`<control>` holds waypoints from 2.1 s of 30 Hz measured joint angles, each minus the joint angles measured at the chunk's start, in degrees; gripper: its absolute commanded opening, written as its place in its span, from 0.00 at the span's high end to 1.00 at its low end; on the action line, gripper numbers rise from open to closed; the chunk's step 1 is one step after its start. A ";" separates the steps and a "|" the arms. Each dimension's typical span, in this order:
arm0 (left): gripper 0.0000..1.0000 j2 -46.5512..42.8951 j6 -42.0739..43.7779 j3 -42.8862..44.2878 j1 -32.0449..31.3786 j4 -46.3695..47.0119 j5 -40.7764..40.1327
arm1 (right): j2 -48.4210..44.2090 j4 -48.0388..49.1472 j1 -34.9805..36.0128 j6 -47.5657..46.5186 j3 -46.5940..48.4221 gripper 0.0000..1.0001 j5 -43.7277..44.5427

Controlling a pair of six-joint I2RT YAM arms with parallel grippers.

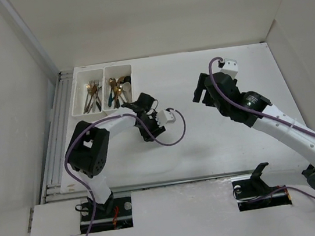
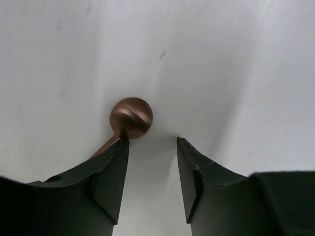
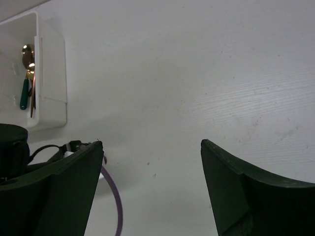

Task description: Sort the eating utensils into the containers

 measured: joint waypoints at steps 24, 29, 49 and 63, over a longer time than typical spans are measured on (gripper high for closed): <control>0.34 5.88 0.76 9.40 -1.55 -3.37 -7.82 | -0.79 -0.37 0.00 0.00 -0.55 0.15 0.07; 0.46 7.21 1.99 10.36 -1.36 -3.72 -8.37 | -1.07 -0.50 0.00 0.00 -0.59 0.15 0.11; 1.00 5.97 -18.62 19.52 3.32 -2.67 10.25 | -2.12 -0.55 0.00 0.00 -0.59 0.15 0.17; 1.00 -4.11 -41.88 28.94 20.83 11.30 -4.37 | -2.12 -0.50 0.00 0.00 -0.87 0.15 0.17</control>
